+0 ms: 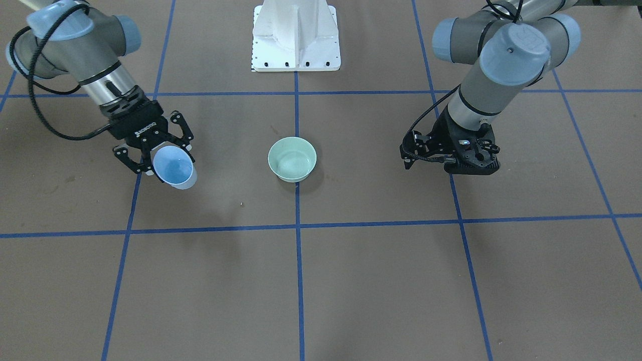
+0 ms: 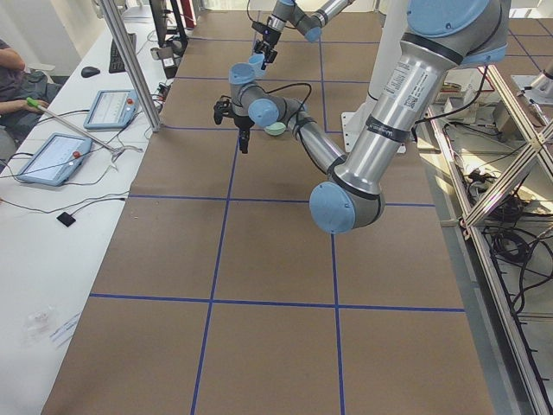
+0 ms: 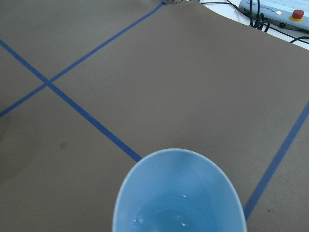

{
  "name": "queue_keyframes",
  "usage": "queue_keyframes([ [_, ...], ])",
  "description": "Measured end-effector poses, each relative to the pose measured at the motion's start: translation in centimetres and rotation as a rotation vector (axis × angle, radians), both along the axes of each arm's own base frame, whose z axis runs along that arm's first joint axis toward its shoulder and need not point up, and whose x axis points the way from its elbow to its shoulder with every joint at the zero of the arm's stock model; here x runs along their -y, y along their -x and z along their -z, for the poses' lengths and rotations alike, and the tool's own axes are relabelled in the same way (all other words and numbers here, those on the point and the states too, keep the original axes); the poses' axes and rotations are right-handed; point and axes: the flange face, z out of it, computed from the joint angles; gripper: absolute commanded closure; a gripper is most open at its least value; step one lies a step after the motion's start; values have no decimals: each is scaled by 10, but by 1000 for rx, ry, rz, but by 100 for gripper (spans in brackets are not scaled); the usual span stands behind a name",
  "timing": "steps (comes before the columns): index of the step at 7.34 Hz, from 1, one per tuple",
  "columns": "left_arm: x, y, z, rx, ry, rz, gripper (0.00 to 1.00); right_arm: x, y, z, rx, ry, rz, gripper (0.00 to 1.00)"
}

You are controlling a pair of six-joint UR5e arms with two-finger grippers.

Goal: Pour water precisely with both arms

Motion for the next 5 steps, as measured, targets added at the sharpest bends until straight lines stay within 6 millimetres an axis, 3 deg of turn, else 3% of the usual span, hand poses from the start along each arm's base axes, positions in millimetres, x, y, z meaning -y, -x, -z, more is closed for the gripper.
queue_keyframes([
  [2,3,6,-10,9,-5,-11,0,-38,55,62,-102,37,49,93],
  [5,5,11,-22,21,5,-8,0,-70,108,107,-230,83,109,93],
])
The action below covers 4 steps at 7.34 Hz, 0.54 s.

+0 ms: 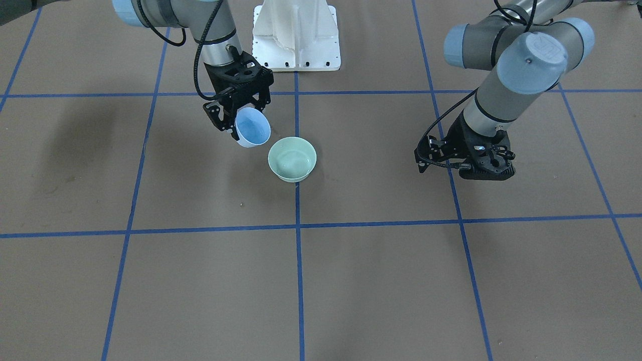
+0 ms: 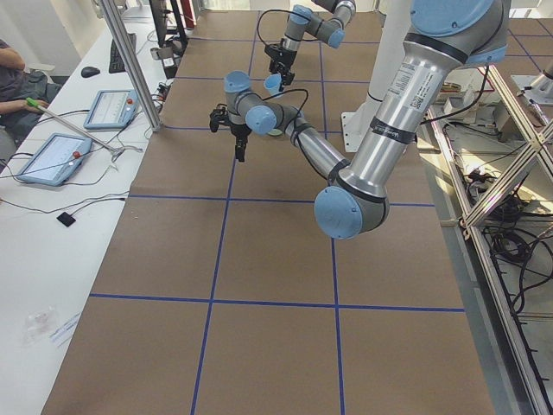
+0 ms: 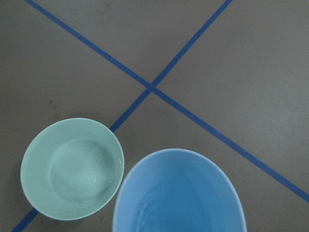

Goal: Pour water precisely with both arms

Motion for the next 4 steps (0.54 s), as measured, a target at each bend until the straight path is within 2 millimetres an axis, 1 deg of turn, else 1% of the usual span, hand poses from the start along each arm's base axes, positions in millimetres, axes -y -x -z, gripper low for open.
queue_keyframes([
  [2,-1,3,-9,9,-5,-11,0,2,28,24,-105,16,40,94],
  [3,-1,5,-13,13,-8,-16,0,6,39,32,-161,7,73,95],
  [4,-1,6,-16,16,-9,-20,0,11,53,34,-214,-2,106,95],
])
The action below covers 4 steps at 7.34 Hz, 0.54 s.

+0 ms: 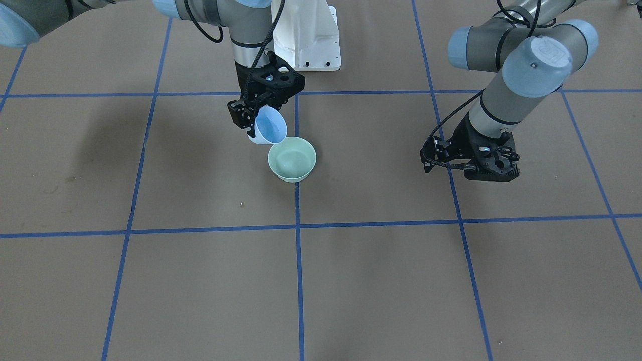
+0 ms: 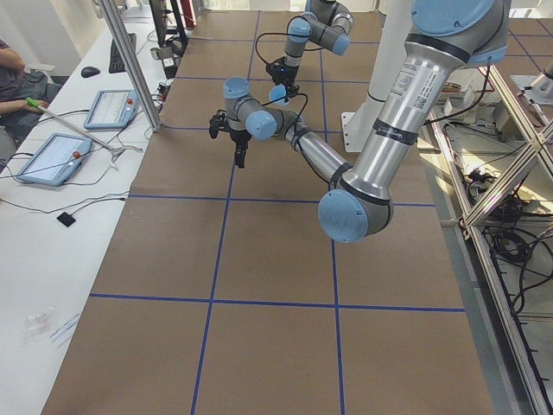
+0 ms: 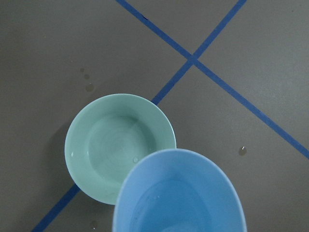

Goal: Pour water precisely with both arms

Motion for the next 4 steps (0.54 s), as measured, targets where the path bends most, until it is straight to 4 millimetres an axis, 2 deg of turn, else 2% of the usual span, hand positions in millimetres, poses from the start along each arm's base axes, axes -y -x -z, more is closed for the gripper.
queue_keyframes([
  [2,-1,1,-7,6,3,-2,0,11,25,1,-97,-9,66,96],
  [4,-1,2,-9,7,4,-2,0,13,30,4,-182,-26,132,97],
])
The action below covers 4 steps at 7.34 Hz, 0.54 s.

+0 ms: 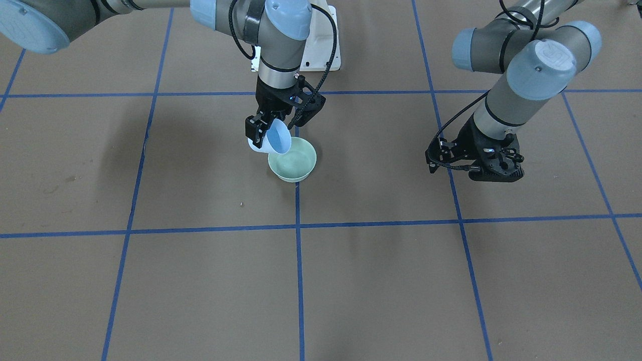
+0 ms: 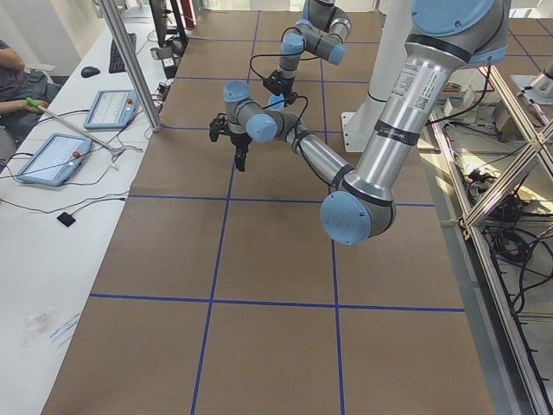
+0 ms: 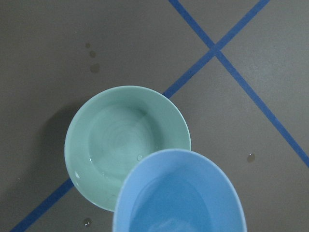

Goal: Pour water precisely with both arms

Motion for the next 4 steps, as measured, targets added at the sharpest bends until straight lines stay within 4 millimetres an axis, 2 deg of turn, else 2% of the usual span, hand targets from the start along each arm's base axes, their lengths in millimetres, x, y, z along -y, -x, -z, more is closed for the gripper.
queue_keyframes([
  [4,-1,1,-5,3,5,0,0,12,16,16,-158,-37,59,97],
])
